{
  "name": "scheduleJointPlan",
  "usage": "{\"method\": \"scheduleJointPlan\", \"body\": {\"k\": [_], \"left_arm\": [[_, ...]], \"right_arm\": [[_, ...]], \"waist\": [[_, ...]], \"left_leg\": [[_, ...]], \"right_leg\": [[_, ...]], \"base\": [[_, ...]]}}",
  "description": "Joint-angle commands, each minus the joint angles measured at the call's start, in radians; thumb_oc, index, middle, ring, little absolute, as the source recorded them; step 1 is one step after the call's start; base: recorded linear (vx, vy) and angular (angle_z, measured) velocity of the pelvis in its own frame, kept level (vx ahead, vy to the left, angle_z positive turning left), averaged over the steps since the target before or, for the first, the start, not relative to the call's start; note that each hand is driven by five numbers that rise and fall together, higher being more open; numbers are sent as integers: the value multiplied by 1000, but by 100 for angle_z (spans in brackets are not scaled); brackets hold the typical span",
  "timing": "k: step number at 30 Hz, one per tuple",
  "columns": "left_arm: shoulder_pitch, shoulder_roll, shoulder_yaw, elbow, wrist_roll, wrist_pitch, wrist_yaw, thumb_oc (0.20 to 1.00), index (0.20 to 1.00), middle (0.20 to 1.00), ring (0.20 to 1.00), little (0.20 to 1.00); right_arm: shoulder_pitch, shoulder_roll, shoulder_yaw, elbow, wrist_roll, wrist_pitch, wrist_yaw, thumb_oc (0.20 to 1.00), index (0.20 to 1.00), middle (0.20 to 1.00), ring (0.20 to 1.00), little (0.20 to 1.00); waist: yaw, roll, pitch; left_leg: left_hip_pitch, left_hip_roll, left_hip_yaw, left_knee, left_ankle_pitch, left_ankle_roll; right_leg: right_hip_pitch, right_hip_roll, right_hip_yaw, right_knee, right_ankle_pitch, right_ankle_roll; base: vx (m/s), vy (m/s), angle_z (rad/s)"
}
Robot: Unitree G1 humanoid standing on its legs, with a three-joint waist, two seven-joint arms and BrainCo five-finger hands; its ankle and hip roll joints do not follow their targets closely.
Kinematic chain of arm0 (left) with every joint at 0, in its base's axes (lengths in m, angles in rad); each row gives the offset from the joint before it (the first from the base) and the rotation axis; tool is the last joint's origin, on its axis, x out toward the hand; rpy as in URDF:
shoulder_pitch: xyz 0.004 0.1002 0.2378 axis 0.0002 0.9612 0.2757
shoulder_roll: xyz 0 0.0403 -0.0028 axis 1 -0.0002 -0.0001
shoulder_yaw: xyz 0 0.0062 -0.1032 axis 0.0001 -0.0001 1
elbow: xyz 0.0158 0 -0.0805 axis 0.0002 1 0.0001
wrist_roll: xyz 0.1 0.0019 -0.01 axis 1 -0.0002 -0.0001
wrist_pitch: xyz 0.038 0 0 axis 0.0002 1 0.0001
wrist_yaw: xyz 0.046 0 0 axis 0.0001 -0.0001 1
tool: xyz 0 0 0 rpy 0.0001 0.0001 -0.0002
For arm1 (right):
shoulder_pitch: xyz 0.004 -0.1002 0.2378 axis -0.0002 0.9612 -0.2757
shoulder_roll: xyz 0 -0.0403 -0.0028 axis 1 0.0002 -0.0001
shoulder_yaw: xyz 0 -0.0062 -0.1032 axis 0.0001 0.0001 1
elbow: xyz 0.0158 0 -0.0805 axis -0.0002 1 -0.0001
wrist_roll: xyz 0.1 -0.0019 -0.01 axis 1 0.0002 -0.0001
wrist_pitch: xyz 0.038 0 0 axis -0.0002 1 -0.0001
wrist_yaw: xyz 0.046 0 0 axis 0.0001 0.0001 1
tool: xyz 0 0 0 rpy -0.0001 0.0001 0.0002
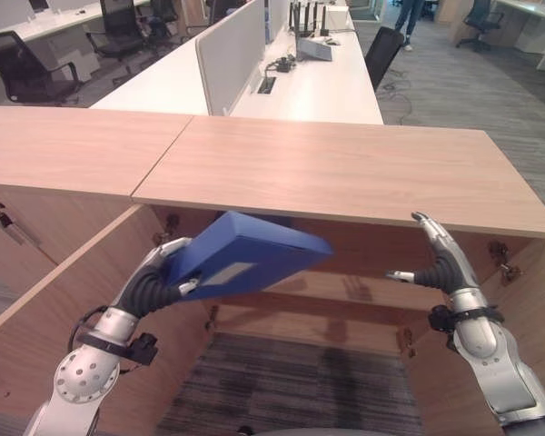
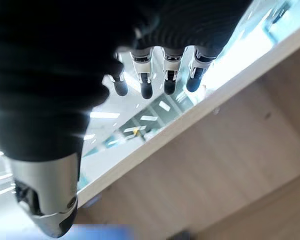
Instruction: Put the empty folder in the office cabinet
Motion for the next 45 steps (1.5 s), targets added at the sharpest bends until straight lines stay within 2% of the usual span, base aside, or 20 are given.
{"method": "scheduleJointPlan", "body": {"k": [1,8,14,23,37,39,45], "left_arm": [[-78,63,19,-53,-49,-65,2,200,200,200,200,200],[-109,106,21,-56,-28,-72,-17,200,200,200,200,200],[-120,127,23,-47,-62,-70,-36,200,200,200,200,200],[-152,135,38,-12,-49,-80,-17,200,200,200,200,200],[-251,147,-13,-53,-127,-102,-31,200,200,200,200,200],[-252,147,-12,-52,-128,-102,-31,200,200,200,200,200],[-368,188,-107,-67,-163,-118,-38,200,200,200,200,200]], "right_arm": [[-120,9,26,32,158,-51,67,1000,1000,1000,1000,1000],[-143,21,74,25,252,-47,131,1000,1000,1000,1000,1000],[-150,9,55,-48,355,-57,172,1000,1000,1000,1000,1000],[-151,-28,51,-126,429,-74,225,1000,1000,1000,1000,1000],[-289,19,280,-13,506,-60,303,1000,1000,1000,1000,1000],[-291,20,281,-10,506,-62,303,1000,1000,1000,1000,1000],[-398,38,362,53,455,-75,285,1000,1000,1000,1000,1000]], "waist": [[9,-27,-2],[7,-22,-7],[4,-21,-10],[3,-24,-15],[18,-27,-18],[18,-28,-18],[20,-28,-22]], "left_leg": [[38,-11,-68,4,-114,10],[47,-10,-61,4,-116,6],[52,-10,-58,4,-115,4],[53,-8,-56,4,-114,1],[53,-3,-56,4,-109,-6],[53,-3,-56,4,-109,-6],[53,-6,-59,4,-109,-6]], "right_leg": [[20,-23,13,7,-31,43],[24,-24,15,7,-30,44],[25,-26,18,7,-30,45],[25,-25,22,7,-29,45],[29,-25,14,7,-32,41],[29,-25,14,7,-32,41],[30,-27,13,7,-30,43]], "base": [[0,0,0],[0,0,0],[3,-2,-4],[0,-4,-2],[0,0,0],[0,0,0],[0,0,0]]}}
